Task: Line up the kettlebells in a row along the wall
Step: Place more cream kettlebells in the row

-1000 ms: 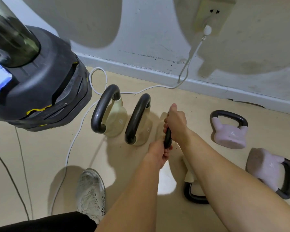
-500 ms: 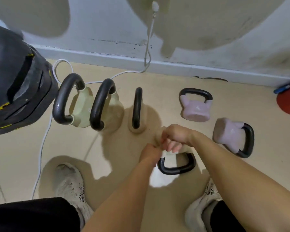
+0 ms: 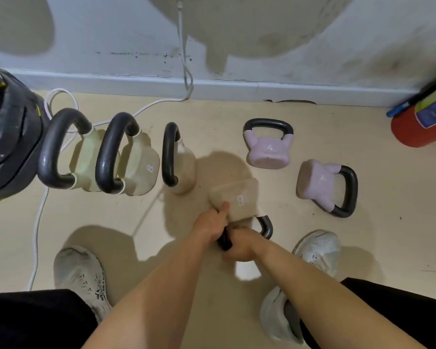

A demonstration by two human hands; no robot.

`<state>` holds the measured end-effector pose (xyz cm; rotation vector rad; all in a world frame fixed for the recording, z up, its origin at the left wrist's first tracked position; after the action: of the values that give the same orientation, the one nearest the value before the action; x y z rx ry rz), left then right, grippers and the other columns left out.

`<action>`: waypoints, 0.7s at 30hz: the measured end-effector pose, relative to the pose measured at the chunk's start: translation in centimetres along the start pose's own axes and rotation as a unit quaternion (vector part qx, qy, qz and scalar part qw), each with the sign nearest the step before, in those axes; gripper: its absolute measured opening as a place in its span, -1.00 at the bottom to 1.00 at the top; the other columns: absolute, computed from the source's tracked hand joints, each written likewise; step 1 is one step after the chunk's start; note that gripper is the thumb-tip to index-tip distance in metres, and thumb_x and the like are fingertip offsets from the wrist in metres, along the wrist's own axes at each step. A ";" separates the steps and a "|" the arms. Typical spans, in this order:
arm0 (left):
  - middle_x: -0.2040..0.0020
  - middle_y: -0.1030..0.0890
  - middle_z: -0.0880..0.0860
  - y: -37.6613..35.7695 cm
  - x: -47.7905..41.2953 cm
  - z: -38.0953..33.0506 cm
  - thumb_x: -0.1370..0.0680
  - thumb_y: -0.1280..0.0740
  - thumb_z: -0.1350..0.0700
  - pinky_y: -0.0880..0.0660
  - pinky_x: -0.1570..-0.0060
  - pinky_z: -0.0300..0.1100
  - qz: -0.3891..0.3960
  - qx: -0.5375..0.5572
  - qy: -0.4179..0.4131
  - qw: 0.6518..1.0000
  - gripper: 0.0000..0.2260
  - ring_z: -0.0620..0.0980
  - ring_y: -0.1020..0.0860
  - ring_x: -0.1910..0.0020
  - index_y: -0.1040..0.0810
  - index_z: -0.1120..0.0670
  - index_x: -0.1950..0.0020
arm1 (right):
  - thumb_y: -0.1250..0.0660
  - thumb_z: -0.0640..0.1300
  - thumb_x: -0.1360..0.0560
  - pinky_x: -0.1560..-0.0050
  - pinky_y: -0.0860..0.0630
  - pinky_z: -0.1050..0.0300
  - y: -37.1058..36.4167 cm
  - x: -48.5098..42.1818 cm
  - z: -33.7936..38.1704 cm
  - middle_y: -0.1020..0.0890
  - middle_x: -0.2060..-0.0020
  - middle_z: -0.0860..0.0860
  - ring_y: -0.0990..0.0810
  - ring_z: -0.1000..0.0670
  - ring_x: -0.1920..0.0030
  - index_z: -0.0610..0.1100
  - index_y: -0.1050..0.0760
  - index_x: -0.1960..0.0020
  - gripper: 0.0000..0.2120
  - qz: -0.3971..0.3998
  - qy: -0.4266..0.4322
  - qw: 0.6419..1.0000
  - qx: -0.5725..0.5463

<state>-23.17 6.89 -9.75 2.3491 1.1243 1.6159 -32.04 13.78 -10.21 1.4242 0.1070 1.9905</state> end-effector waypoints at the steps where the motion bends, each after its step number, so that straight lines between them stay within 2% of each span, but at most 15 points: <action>1: -0.22 -0.61 0.22 -0.1 0.0 -0.1 -0.61 0.05 -0.34 -0.42 -0.22 -0.03 0.000 -0.004 0.000 1.000 -0.31 0.20 -0.54 -0.18 -0.58 0.20 -0.16 | -0.44 0.03 -0.44 -0.02 -0.62 -0.07 0.1 -0.1 -0.2 -0.61 0.13 -0.03 -0.63 -0.13 0.05 -0.10 -0.51 0.00 -0.74 0.002 0.006 1.000 -0.002; 3: -0.24 -0.60 0.20 0.1 0.0 -0.6 -0.56 0.07 -0.40 -0.42 -0.24 -0.01 0.000 0.017 0.001 1.000 -0.22 0.20 -0.54 -0.20 -0.57 0.20 -0.29 | -0.47 0.01 -0.43 0.08 -0.59 -0.03 0.9 0.5 -0.2 -0.55 0.27 0.03 -0.59 -0.09 0.16 -0.01 -0.41 0.19 -0.76 0.014 0.007 1.000 -0.001; 5: -0.10 -0.64 0.15 0.9 0.0 -1.5 -0.54 0.04 -0.42 -0.48 -0.04 -0.06 -0.012 0.104 0.011 0.994 -0.27 0.18 -0.60 -0.05 -0.61 0.14 -0.20 | -0.48 -0.02 -0.41 0.20 -0.52 0.01 3.0 1.5 0.1 -0.51 0.32 0.05 -0.55 -0.06 0.24 0.03 -0.33 0.27 -0.70 -0.008 0.015 1.000 0.004; 6: 0.07 -0.64 0.13 1.4 0.1 -1.8 -0.56 0.01 -0.38 -0.46 0.16 -0.11 -0.014 0.197 0.034 0.980 -0.35 0.15 -0.60 0.14 -0.61 0.12 -0.03 | -0.47 -0.02 -0.39 0.24 -0.49 0.03 4.7 2.1 0.6 -0.51 0.33 0.04 -0.54 -0.05 0.26 0.01 -0.34 0.28 -0.70 -0.033 0.016 0.999 0.006; 7: 0.25 -0.59 0.10 1.9 0.1 -2.0 -0.60 -0.01 -0.33 -0.38 0.33 -0.17 -0.009 0.307 0.071 0.949 -0.42 0.09 -0.52 0.35 -0.56 0.11 0.14 | -0.46 -0.01 -0.37 0.26 -0.47 0.03 6.6 2.7 1.3 -0.52 0.34 0.03 -0.54 -0.05 0.30 -0.03 -0.35 0.30 -0.71 -0.070 0.015 0.997 0.002; 8: 0.38 -0.53 0.08 2.2 -0.1 -2.1 -0.63 -0.03 -0.26 -0.29 0.41 -0.22 -0.002 0.394 0.103 0.913 -0.47 0.02 -0.42 0.47 -0.50 0.10 0.23 | -0.45 0.02 -0.37 0.27 -0.47 0.04 8.7 3.2 2.1 -0.53 0.37 0.01 -0.52 -0.04 0.33 -0.06 -0.35 0.33 -0.70 -0.114 0.015 0.993 -0.012; 9: 0.45 -0.52 0.06 2.3 -0.2 -2.3 -0.65 -0.05 -0.18 -0.25 0.44 -0.24 0.008 0.452 0.116 0.885 -0.53 -0.01 -0.39 0.50 -0.49 0.10 0.24 | -0.43 0.04 -0.38 0.27 -0.46 0.05 10.7 3.6 2.8 -0.53 0.39 0.01 -0.51 -0.02 0.35 -0.08 -0.36 0.35 -0.68 -0.158 0.014 0.986 -0.041; 10: 0.47 -0.54 0.05 2.3 0.1 -2.8 -0.65 -0.09 -0.10 -0.28 0.46 -0.27 0.019 0.461 0.121 0.879 -0.60 -0.02 -0.41 0.50 -0.51 0.12 0.20 | -0.42 0.06 -0.41 0.28 -0.45 0.06 12.6 3.8 3.6 -0.52 0.41 0.01 -0.49 -0.01 0.37 -0.09 -0.36 0.37 -0.66 -0.194 0.010 0.978 -0.077; 11: 0.44 -0.57 0.07 1.9 0.5 -3.3 -0.64 -0.14 -0.04 -0.34 0.48 -0.30 0.038 0.461 0.120 0.879 -0.67 0.00 -0.45 0.48 -0.52 0.15 0.14 | -0.40 0.05 -0.45 0.29 -0.43 0.08 14.2 3.6 4.1 -0.51 0.43 0.01 -0.47 0.00 0.38 -0.11 -0.37 0.36 -0.65 -0.217 0.008 0.969 -0.119; 13: 0.30 -0.57 0.15 0.3 1.2 -4.1 -0.61 -0.22 -0.10 -0.52 0.48 -0.25 0.111 0.489 0.139 0.854 -0.69 0.08 -0.53 0.40 -0.42 0.16 0.01 | -0.36 0.03 -0.53 0.35 -0.38 0.16 16.5 3.3 4.8 -0.46 0.46 0.03 -0.42 0.03 0.42 -0.14 -0.39 0.33 -0.64 -0.238 0.001 0.948 -0.212; 15: 0.10 -0.62 0.23 -1.2 1.3 -4.7 -0.56 -0.26 -0.26 -0.64 0.30 -0.06 0.182 0.521 0.147 0.821 -0.55 0.16 -0.62 0.26 -0.37 0.14 -0.07 | -0.29 0.04 -0.63 0.46 -0.32 0.27 17.7 2.7 5.1 -0.42 0.43 0.07 -0.36 0.09 0.43 -0.15 -0.39 0.23 -0.65 -0.239 -0.017 0.903 -0.356; 17: -0.10 -0.63 0.28 -1.7 0.6 -5.1 -0.55 -0.24 -0.31 -0.65 0.13 0.04 0.193 0.575 0.134 0.784 -0.42 0.22 -0.67 0.15 -0.41 0.18 -0.27 | -0.24 0.06 -0.67 0.43 -0.32 0.26 18.3 1.9 5.6 -0.44 0.37 0.07 -0.36 0.09 0.39 -0.13 -0.32 0.19 -0.64 -0.228 -0.036 0.844 -0.484; 18: -0.10 -0.64 0.26 -1.7 0.4 -5.5 -0.58 -0.23 -0.27 -0.65 0.11 0.01 0.178 0.622 0.129 0.751 -0.42 0.19 -0.67 0.14 -0.44 0.19 -0.32 | -0.25 0.07 -0.67 0.39 -0.31 0.21 18.4 1.4 5.8 -0.45 0.36 0.06 -0.37 0.07 0.39 -0.12 -0.31 0.19 -0.64 -0.233 -0.045 0.826 -0.512; 19: -0.03 -0.64 0.20 -1.4 0.2 -5.9 -0.62 -0.22 -0.19 -0.65 0.16 -0.08 0.155 0.647 0.115 0.738 -0.52 0.11 -0.65 0.17 -0.48 0.19 -0.29 | -0.26 0.08 -0.66 0.36 -0.29 0.17 18.5 0.7 6.0 -0.46 0.36 0.03 -0.36 0.04 0.40 -0.11 -0.31 0.19 -0.64 -0.238 -0.053 0.813 -0.528; 21: 0.17 -0.55 0.08 -0.8 0.2 -6.7 -0.67 -0.14 0.02 -0.49 0.46 -0.30 0.117 0.652 0.110 0.741 -0.76 -0.04 -0.51 0.33 -0.52 0.12 -0.08 | -0.27 0.10 -0.63 0.35 -0.27 0.15 19.0 -0.3 6.0 -0.45 0.37 -0.05 -0.35 -0.01 0.45 -0.12 -0.35 0.25 -0.61 -0.248 -0.071 0.805 -0.534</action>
<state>-29.13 5.42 -6.99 3.0742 2.8185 1.2778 -35.78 -2.78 0.11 0.6598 -0.5738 1.1210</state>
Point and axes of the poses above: each hand's wrist, its own x-axis away from the middle knuckle, its own y-axis out of the back of the hand, z = x × y, the point moved 4 cm from there along -x, towards the middle knuckle
